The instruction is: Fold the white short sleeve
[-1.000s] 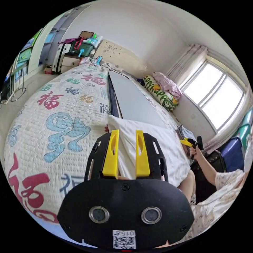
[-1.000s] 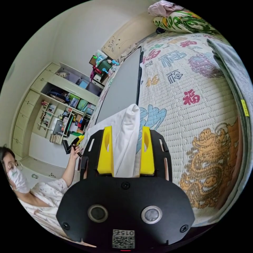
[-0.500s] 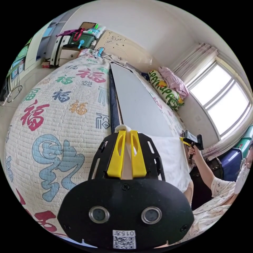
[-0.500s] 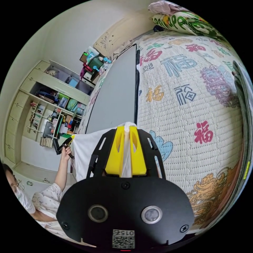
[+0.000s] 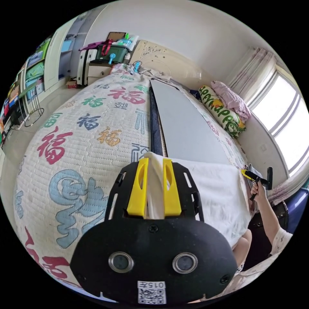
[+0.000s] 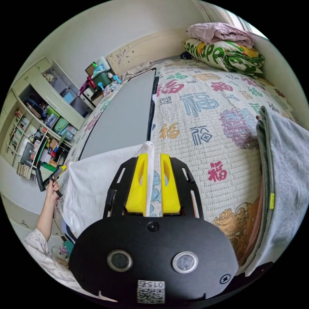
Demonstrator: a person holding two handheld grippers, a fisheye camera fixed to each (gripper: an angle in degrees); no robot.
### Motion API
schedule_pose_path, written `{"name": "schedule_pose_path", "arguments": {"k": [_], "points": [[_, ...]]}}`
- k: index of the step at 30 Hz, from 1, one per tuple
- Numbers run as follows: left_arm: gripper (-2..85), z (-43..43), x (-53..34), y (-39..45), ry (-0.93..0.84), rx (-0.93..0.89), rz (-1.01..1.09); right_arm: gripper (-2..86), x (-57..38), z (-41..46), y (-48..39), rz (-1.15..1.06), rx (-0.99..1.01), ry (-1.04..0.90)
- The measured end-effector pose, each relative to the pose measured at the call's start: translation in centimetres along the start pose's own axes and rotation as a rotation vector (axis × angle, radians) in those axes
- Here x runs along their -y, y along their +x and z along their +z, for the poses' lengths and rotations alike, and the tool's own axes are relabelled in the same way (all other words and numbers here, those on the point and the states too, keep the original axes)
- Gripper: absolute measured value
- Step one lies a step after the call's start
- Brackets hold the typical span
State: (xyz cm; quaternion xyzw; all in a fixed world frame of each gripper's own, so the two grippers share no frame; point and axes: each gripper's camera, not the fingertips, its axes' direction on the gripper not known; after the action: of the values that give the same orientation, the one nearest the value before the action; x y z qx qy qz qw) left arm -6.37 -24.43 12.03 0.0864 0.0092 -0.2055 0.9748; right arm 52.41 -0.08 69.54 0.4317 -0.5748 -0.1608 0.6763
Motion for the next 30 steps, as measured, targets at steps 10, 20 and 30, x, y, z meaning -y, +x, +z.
{"name": "schedule_pose_path", "arguments": {"k": [10, 20, 30], "points": [[7.8, -20.8, -21.9, -0.3, 0.314, 0.218, 0.038, 5.2, -48.1, -9.1, 18.5, 0.001, -0.371, 0.67], [8.1, -26.1, -21.8, 8.6, 0.254, -0.047, 0.349, 8.2, -62.9, 1.5, 30.1, -0.244, 0.008, 0.387], [9.8, -25.5, -15.3, 18.0, 0.053, -0.06, 0.894, 9.8, -58.1, 5.0, 35.9, -0.709, 0.211, 0.055]]}}
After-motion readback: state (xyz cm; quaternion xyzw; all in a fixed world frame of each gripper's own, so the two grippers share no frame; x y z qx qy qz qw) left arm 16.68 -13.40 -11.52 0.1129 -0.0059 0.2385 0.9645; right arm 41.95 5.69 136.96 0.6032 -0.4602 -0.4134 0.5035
